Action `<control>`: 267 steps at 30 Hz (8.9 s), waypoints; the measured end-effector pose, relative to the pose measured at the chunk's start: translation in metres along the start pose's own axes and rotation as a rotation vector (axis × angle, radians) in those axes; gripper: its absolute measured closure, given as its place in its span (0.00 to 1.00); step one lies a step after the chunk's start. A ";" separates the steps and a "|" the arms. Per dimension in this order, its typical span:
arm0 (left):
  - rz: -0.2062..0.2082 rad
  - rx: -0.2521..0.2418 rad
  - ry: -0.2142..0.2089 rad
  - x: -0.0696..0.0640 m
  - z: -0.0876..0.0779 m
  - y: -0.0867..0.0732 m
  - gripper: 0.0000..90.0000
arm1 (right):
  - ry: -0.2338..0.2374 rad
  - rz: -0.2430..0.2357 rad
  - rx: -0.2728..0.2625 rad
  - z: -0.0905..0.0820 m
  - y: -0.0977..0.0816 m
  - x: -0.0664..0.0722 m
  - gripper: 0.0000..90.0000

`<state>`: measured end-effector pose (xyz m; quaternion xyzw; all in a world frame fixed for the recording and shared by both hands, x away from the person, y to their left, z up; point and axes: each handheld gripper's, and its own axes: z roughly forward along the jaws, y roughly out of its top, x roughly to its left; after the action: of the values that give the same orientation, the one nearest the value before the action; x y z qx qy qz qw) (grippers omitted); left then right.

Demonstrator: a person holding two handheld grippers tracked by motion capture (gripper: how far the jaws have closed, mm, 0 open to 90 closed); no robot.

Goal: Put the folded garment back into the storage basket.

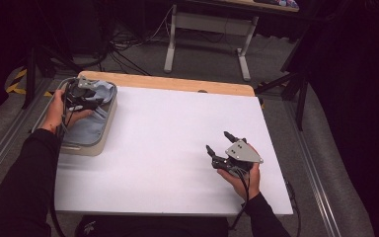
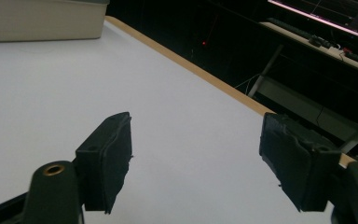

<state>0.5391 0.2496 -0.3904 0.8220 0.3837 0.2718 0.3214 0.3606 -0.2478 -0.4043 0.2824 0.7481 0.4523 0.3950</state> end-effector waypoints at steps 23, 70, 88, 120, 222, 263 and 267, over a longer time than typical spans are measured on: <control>0.030 0.143 -0.031 0.000 0.002 -0.019 0.93 | 0.009 -0.018 0.055 0.007 -0.002 0.002 0.30; 0.047 0.234 -0.045 0.006 0.016 -0.021 0.99 | 0.031 -0.041 0.067 0.008 -0.002 0.005 0.30; 0.042 0.199 -0.017 0.006 0.012 -0.020 0.99 | 0.039 -0.053 0.071 0.008 -0.002 0.007 0.29; 0.004 0.236 0.051 0.012 0.017 -0.025 0.97 | 0.049 -0.059 0.084 0.010 -0.003 0.008 0.29; 0.041 -0.410 0.013 -0.059 -0.077 -0.011 0.05 | 0.049 -0.032 0.005 0.004 0.002 0.010 0.10; 0.116 -0.519 -0.089 -0.102 -0.089 -0.003 0.05 | 0.058 -0.039 -0.017 0.003 0.004 0.014 0.09; 0.124 -0.530 -0.094 -0.105 -0.091 -0.002 0.05 | 0.061 -0.039 -0.018 0.002 0.004 0.015 0.09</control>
<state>0.4165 0.1949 -0.3545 0.7428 0.2327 0.3436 0.5254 0.3550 -0.2333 -0.4062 0.2502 0.7610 0.4598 0.3832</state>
